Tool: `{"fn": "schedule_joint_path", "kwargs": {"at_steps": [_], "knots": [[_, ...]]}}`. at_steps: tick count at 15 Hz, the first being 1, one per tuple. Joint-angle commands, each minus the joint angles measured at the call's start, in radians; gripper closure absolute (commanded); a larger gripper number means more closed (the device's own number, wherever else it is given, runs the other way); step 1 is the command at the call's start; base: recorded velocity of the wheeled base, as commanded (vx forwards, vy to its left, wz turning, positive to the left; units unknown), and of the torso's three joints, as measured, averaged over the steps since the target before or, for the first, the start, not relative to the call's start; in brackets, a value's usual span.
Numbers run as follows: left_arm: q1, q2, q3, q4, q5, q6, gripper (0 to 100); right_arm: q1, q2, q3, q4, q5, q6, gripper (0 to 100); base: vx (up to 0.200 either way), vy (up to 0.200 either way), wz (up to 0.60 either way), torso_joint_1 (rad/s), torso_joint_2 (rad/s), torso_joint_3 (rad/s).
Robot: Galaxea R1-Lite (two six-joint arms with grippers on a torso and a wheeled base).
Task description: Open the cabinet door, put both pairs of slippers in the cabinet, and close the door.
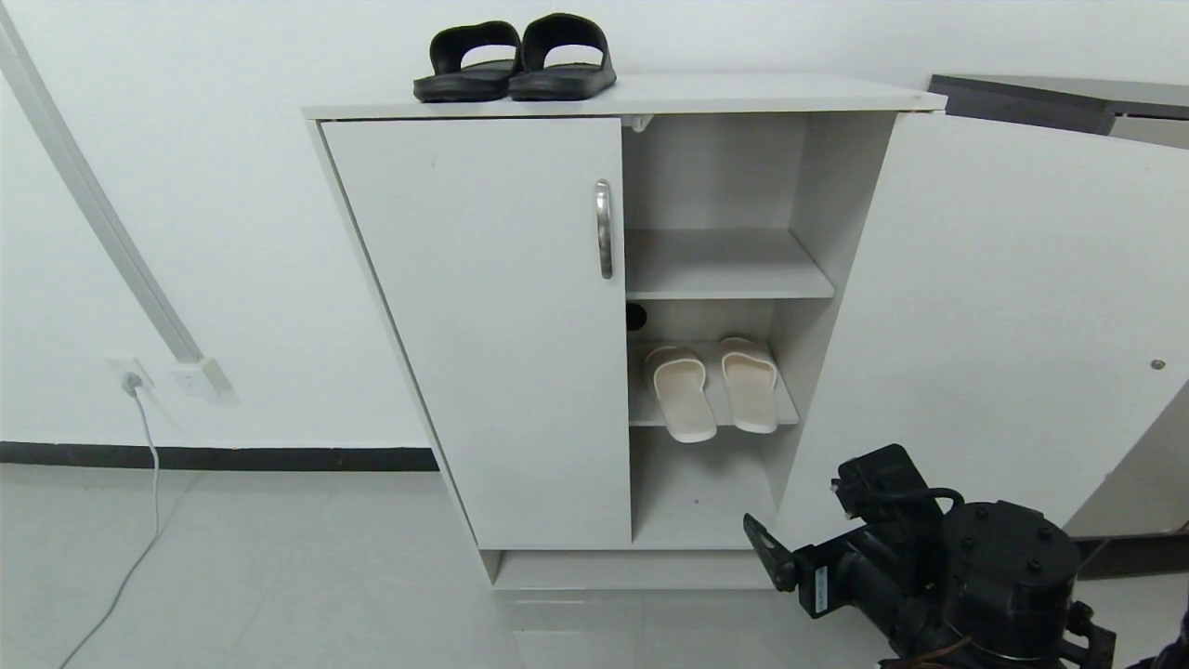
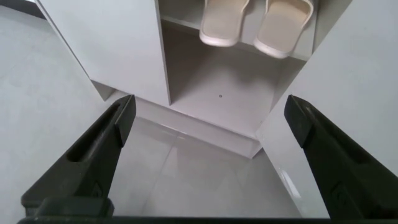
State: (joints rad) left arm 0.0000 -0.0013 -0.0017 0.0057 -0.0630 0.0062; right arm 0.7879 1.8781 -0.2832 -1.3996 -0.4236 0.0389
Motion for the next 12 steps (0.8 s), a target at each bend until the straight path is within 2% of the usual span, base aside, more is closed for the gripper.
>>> {"fn": "schedule_joint_path", "kwargs": {"at_steps": [1,5,12], "knots": [[0.0,0.001,0.002,0.0,0.0,0.0,100,0.001,0.003,-0.001,-0.007,-0.001,-0.001,0,0.0,0.0,0.0,0.0,0.0,0.0],[0.0,0.001,0.0,0.0,0.0,0.0,100,-0.001,0.01,-0.024,-0.01,0.0,0.001,0,0.0,0.0,0.0,0.0,0.0,0.0],[0.0,0.001,0.002,0.0,0.002,0.0,100,-0.001,0.021,-0.036,-0.01,-0.001,0.001,0,0.0,0.2,0.0,0.004,0.0,0.004]]}}
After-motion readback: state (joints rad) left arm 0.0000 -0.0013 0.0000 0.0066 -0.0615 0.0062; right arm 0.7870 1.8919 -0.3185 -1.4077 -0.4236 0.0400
